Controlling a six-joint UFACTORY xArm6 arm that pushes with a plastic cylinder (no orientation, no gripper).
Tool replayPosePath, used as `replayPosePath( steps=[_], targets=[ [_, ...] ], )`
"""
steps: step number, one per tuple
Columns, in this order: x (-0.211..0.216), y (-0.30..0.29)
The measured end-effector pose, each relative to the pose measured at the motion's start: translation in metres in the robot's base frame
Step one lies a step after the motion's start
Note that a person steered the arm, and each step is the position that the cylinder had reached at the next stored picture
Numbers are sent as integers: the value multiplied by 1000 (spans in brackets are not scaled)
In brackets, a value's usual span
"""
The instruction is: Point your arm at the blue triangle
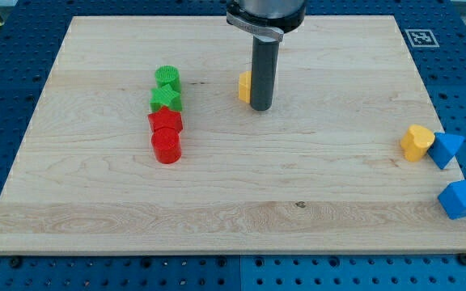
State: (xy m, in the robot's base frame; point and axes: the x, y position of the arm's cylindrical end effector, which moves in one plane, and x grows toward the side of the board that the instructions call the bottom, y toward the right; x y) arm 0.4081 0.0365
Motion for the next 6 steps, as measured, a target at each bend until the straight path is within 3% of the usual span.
replayPosePath(
  steps=[1, 4, 6],
  targets=[
    [5, 12],
    [5, 155],
    [37, 231]
  ],
)
